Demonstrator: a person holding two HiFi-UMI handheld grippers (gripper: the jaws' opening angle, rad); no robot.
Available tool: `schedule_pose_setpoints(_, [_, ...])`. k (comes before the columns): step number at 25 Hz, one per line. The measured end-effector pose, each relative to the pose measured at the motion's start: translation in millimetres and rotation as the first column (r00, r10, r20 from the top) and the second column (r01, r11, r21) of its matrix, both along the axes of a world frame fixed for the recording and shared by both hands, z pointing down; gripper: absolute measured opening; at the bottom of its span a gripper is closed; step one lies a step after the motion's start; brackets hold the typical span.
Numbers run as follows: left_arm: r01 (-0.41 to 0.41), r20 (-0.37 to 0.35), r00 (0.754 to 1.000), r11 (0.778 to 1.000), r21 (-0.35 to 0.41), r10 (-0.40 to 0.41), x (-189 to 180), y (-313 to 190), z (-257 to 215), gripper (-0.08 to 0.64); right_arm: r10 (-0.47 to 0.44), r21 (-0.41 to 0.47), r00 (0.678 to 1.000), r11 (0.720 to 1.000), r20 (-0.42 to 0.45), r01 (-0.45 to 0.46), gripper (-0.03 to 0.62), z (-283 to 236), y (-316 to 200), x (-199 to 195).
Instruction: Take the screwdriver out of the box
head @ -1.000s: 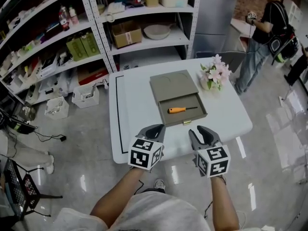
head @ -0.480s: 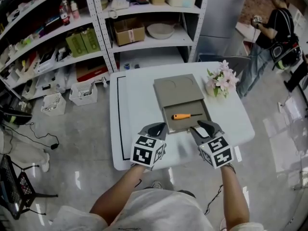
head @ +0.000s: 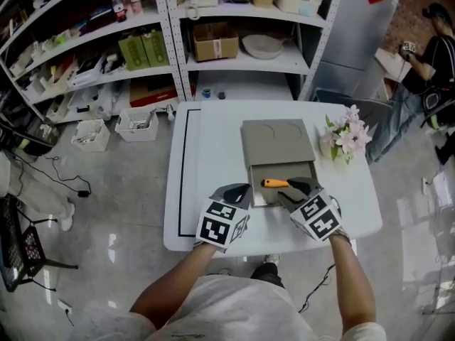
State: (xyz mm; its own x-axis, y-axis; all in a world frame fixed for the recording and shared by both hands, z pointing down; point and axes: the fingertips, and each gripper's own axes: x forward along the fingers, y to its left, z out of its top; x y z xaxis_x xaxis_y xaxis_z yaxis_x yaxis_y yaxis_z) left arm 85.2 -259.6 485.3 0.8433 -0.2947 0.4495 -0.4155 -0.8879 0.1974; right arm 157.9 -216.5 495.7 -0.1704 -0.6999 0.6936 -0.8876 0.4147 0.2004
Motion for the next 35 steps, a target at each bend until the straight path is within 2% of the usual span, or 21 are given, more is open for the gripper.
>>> schedule_pose_setpoints(4, [0.071,0.018,0.997,0.998,-0.001,-0.071,5.5,-7.2,8.1,0.003,-0.105,-0.038,0.994,0.994,0.009,0.105,0.161,17.1,-14.9,3.1])
schedule_pose_setpoints(7, [0.132,0.039,0.990,0.991,0.002,-0.132,7.1,-15.1,12.7,0.005,-0.192,-0.081,0.981,0.978,0.007,0.192,0.167,31.5,-22.5,4.8])
schedule_pose_setpoints(14, [0.272,0.068,0.960,0.962,0.002,-0.272,5.8,-32.2,19.5,0.003,-0.354,-0.180,0.935,0.919,0.007,0.350,0.178,66.6,-31.7,10.5])
schedule_pose_setpoints(20, [0.358,0.081,0.930,0.934,0.012,-0.358,7.3,-33.0,20.4,0.005,-0.455,-0.223,0.890,0.866,0.017,0.447,0.181,86.2,-37.3,12.1])
schedule_pose_setpoints(23, [0.395,0.083,0.915,0.919,0.018,-0.395,5.0,-33.6,19.1,0.005,-0.496,-0.248,0.868,0.839,0.021,0.485,0.181,95.2,-36.8,9.2])
schedule_pose_setpoints(28, [0.448,0.086,0.890,0.894,0.027,-0.449,1.1,-33.7,16.9,0.005,-0.534,-0.271,0.845,0.810,0.026,0.520,0.172,104.5,-37.4,8.0])
schedule_pose_setpoints(35, [0.499,0.092,0.861,0.866,0.035,-0.500,-5.7,-28.0,13.5,0.003,-0.560,-0.287,0.827,0.785,0.049,0.549,0.138,105.7,-36.4,7.6])
